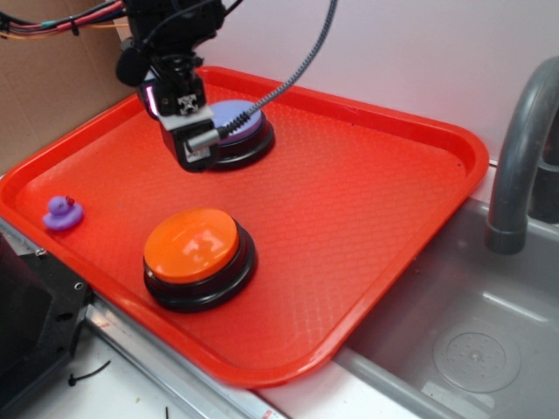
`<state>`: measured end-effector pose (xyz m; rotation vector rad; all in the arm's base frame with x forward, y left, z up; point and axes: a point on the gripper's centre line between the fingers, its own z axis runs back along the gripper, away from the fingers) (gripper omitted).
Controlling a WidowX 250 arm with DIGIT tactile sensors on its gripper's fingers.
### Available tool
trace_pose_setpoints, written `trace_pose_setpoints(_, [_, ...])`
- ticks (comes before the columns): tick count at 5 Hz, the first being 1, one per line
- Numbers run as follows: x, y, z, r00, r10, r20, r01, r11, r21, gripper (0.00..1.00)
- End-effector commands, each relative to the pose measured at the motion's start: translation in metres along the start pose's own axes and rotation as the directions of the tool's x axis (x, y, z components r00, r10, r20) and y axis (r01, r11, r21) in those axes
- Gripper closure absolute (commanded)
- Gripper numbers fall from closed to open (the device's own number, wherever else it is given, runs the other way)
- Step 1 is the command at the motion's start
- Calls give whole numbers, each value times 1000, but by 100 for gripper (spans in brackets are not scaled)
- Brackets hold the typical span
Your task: Push the orange button.
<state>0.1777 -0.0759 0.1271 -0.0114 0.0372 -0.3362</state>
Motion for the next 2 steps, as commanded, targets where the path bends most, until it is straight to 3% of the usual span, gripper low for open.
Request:
trace_pose_setpoints(1, [5, -9, 29, 998, -6, 59, 4, 999, 36, 0])
trace_pose_setpoints(2, [-1, -8, 34, 997, 45, -69, -41, 998, 47, 0])
